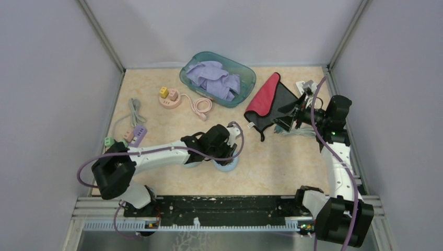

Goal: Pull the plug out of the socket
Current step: Move the socket to the center of the board.

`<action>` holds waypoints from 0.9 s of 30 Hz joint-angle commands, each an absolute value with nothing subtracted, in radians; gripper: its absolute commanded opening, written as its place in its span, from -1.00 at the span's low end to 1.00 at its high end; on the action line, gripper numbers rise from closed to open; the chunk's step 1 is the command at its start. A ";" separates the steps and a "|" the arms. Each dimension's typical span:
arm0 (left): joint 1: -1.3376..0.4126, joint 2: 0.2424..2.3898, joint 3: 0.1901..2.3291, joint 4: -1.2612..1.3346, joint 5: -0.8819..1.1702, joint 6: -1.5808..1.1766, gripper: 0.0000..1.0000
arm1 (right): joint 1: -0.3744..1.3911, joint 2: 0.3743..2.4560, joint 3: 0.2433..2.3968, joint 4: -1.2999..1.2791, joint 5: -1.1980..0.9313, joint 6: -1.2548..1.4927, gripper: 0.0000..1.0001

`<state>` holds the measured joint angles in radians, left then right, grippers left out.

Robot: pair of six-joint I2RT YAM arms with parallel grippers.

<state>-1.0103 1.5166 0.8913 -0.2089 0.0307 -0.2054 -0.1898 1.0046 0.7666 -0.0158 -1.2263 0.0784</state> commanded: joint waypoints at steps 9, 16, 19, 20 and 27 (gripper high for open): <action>-1.043 1.578 0.953 -0.089 0.084 -0.235 -0.30 | -0.179 1.005 0.782 0.003 -1.229 0.048 0.50; -1.043 1.550 0.947 -0.084 0.103 -0.248 0.12 | -0.180 1.007 0.782 0.003 -1.226 0.045 0.50; -1.043 1.514 0.923 -0.063 0.113 -0.246 0.27 | -0.179 1.009 0.781 0.002 -1.225 0.044 0.50; -1.043 1.497 0.914 -0.054 0.117 -0.244 0.29 | -0.180 1.009 0.781 0.002 -1.225 0.043 0.50; -1.043 1.324 0.795 0.087 0.132 -0.229 0.35 | -0.178 1.011 0.779 0.003 -1.227 0.040 0.50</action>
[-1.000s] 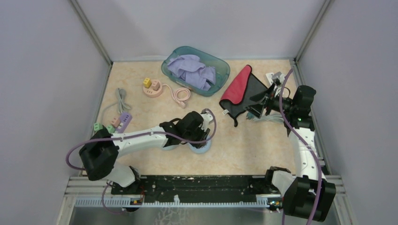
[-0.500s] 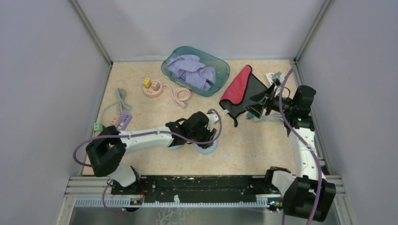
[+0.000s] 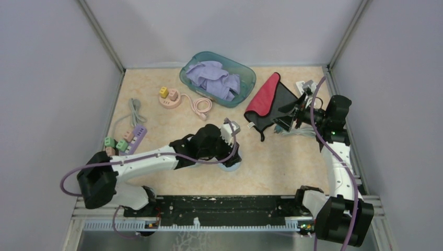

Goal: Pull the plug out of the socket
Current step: Move the socket to the center of the board.

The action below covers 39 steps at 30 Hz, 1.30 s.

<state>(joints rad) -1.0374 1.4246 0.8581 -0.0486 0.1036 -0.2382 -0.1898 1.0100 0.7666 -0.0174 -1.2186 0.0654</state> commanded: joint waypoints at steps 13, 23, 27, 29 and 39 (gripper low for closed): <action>-1.042 1.118 0.654 0.241 -0.025 -0.220 0.50 | -0.179 1.008 0.759 0.052 -1.248 0.059 0.50; -1.022 0.769 0.394 0.391 -0.577 0.039 1.00 | -0.178 1.015 0.753 0.066 -1.246 0.060 0.50; -0.951 0.683 0.245 0.588 -0.691 0.201 1.00 | -0.176 1.014 0.753 0.045 -1.221 0.032 0.51; -0.851 0.653 0.204 0.601 -0.682 0.177 1.00 | -0.172 1.013 0.752 0.023 -1.199 0.001 0.50; -0.574 0.705 0.034 0.826 -0.657 0.172 1.00 | 0.107 1.030 0.703 -0.022 -0.954 -0.239 0.52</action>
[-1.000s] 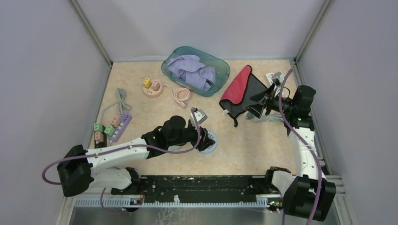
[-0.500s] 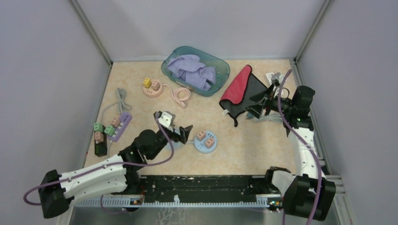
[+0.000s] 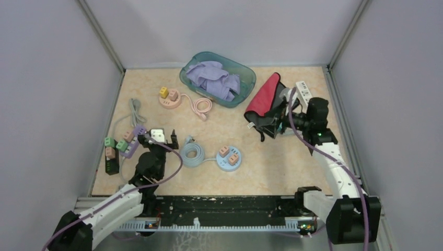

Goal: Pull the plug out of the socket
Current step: Move the socket to the center of the board, then remove the plug from the socket.

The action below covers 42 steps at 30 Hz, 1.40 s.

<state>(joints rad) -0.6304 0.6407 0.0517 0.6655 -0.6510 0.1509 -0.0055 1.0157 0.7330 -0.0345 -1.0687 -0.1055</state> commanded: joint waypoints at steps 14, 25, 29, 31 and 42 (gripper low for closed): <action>-0.275 1.106 -0.019 1.199 -0.365 0.060 1.00 | 0.290 1.092 0.694 -0.055 -0.940 -0.359 0.54; -0.166 1.637 0.018 1.757 -0.208 0.139 0.99 | 0.359 1.136 0.718 -0.096 -0.910 -0.403 0.54; -0.159 1.573 0.076 1.571 -0.200 0.116 1.00 | 0.361 1.136 0.705 -0.039 -0.840 -0.343 0.55; -0.156 1.579 0.132 1.486 -0.256 0.106 1.00 | 0.372 1.141 0.697 0.020 -0.737 -0.253 0.55; -0.137 1.591 0.216 1.325 -0.270 0.079 1.00 | 0.419 1.175 0.715 0.070 -0.497 -0.153 0.54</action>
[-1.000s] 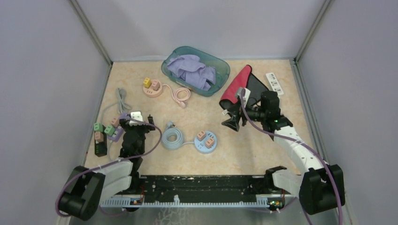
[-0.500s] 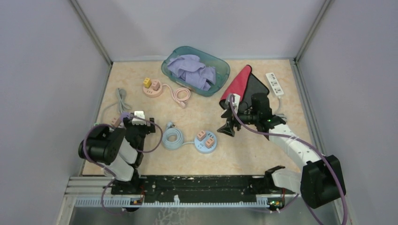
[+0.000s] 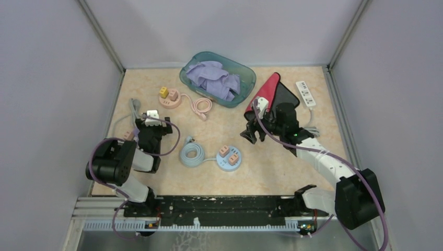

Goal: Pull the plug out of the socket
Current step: Remove the plug from the socket.

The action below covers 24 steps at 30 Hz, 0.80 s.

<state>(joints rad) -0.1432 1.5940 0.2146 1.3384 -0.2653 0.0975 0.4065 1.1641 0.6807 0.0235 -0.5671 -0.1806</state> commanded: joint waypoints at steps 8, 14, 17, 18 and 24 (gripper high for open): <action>-0.137 1.591 0.216 1.325 -0.270 0.078 1.00 | 0.419 1.187 0.750 0.025 -0.477 -0.179 0.54; -0.137 1.591 0.216 1.325 -0.270 0.080 1.00 | 0.419 1.182 0.727 0.072 -0.339 -0.124 0.65; -0.137 1.591 0.217 1.325 -0.270 0.080 1.00 | 0.419 1.207 0.745 0.069 -0.277 -0.088 0.67; -0.137 1.591 0.216 1.325 -0.270 0.079 1.00 | 0.419 1.213 0.748 0.068 -0.265 -0.080 0.67; -0.137 1.591 0.217 1.325 -0.270 0.079 1.00 | 0.419 1.228 0.764 0.056 -0.273 -0.074 0.67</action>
<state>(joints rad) -0.1432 1.5940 0.2146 1.3140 -0.2661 0.0963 0.4103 1.2285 0.7036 0.0204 -0.2947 -0.0994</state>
